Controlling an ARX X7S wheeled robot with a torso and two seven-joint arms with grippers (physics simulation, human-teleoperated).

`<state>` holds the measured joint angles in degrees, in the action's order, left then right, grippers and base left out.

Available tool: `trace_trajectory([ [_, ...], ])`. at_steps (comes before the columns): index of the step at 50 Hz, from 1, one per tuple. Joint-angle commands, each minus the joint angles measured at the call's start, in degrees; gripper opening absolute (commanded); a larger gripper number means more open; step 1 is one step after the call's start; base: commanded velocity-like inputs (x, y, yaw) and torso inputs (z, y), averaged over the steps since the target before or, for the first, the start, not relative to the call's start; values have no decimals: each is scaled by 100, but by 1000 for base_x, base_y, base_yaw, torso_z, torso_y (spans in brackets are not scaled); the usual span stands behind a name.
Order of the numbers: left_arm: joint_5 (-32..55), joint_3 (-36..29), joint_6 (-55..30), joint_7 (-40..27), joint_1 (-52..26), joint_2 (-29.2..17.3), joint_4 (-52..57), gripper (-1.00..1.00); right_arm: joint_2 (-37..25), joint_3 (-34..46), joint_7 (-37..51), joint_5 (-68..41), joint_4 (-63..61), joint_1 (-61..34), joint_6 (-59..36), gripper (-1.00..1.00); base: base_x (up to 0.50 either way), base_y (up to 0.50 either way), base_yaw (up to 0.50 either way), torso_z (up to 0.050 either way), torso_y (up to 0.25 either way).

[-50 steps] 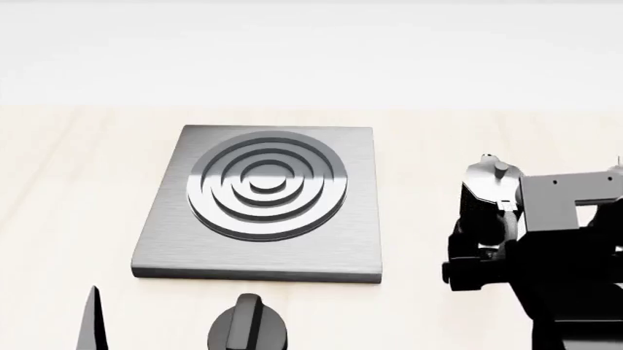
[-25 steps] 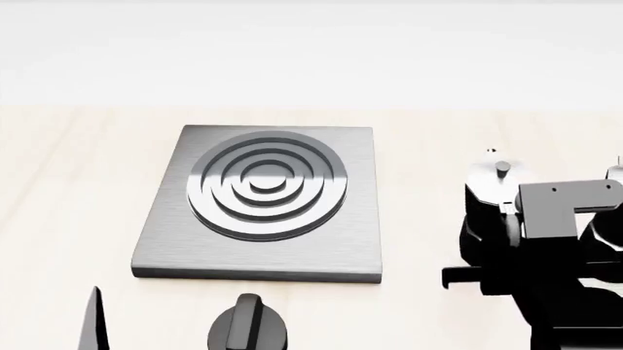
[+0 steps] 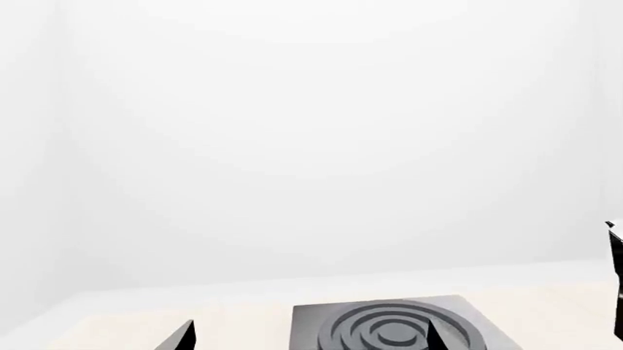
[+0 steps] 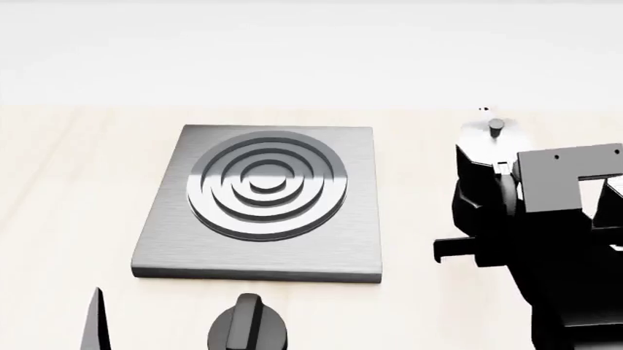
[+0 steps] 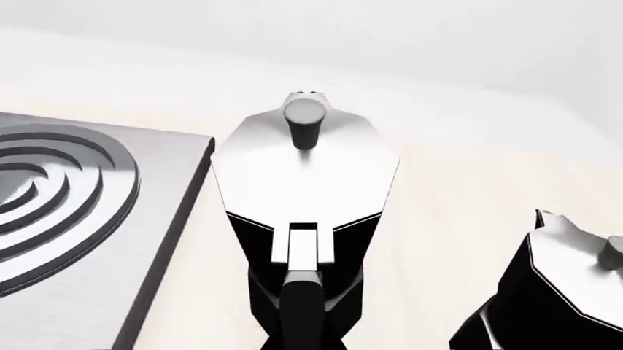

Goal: Put both moka pots on the stove.

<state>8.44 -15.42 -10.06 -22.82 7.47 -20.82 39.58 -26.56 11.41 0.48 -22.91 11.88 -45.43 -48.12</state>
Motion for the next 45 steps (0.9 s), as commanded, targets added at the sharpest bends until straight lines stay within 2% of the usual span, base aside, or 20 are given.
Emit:
trace_trajectory([
  [1, 13, 2, 15, -22, 0, -23, -3, 100, -54, -32, 63, 3, -662, -143, -219, -100, 0, 0, 0, 0, 0],
  [21, 56, 11, 40, -53, -2, -61, -2, 100, 337, 218, -6, -104, -838, -892, -388, -100, 0, 0, 0, 0, 1],
  [45, 108, 23, 47, -85, -15, -112, -9, 100, 1624, 813, -459, 108, 1561, -2515, 298, -100, 0, 0, 0, 0, 1],
])
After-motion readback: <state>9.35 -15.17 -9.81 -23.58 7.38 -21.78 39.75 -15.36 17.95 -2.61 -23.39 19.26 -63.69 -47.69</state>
